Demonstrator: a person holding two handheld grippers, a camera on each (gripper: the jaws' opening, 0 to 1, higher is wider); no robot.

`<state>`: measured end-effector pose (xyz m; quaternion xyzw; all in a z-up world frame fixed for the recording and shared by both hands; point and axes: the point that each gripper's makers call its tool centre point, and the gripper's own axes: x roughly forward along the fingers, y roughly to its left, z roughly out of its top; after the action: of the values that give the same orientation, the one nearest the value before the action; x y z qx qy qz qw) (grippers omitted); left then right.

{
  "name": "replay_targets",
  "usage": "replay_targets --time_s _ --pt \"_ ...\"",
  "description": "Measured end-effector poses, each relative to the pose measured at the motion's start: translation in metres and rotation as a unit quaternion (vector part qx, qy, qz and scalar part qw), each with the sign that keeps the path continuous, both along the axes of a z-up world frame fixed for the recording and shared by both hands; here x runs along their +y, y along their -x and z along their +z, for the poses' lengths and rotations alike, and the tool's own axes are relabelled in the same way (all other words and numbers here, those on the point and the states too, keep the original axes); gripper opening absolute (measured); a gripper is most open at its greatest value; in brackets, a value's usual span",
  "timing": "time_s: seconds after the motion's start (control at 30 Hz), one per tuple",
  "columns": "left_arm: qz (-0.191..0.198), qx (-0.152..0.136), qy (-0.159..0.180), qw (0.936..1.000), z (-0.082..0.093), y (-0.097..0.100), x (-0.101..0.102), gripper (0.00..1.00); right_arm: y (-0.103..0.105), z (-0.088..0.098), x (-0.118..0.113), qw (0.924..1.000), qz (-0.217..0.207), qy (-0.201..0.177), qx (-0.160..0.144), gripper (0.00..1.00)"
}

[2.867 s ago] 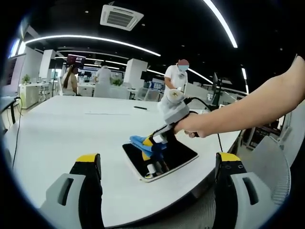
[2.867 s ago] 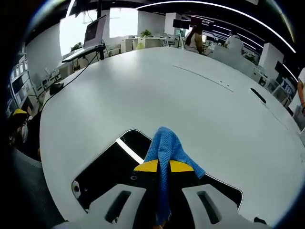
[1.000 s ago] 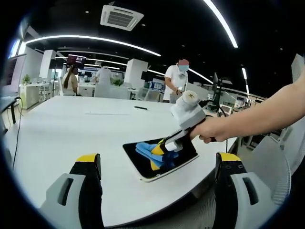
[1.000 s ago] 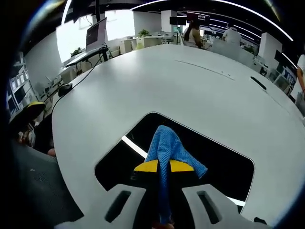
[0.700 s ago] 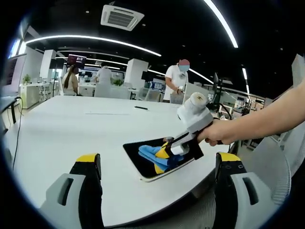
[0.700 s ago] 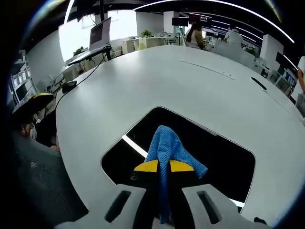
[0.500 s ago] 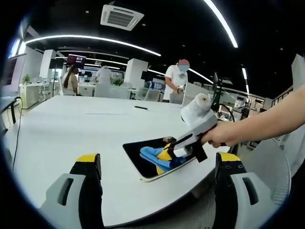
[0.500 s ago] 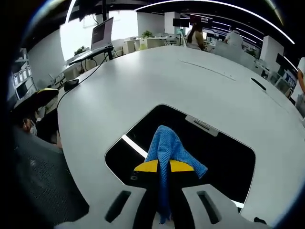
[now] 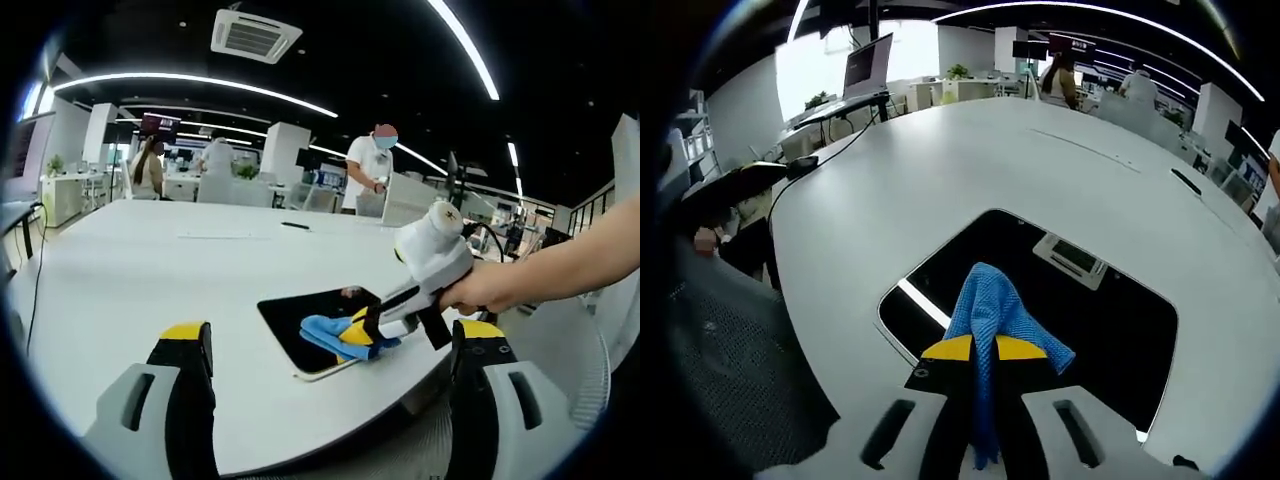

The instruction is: Wipe the mirror surface with the cleaning cloth until all visible marks leave the cleaned area.

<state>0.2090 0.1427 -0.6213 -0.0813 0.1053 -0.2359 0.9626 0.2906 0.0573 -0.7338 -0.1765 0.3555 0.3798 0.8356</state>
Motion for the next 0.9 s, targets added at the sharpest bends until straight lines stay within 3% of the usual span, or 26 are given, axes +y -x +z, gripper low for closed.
replay_targets --time_s 0.43,0.9 --pt "0.0 0.0 0.0 1.0 0.0 0.0 0.0 0.98 0.019 -0.001 -0.003 1.0 0.01 -0.001 0.002 0.0" --pt "0.001 -0.001 0.0 1.0 0.0 0.0 0.001 0.98 0.023 -0.001 -0.004 0.9999 0.005 -0.009 -0.002 0.01"
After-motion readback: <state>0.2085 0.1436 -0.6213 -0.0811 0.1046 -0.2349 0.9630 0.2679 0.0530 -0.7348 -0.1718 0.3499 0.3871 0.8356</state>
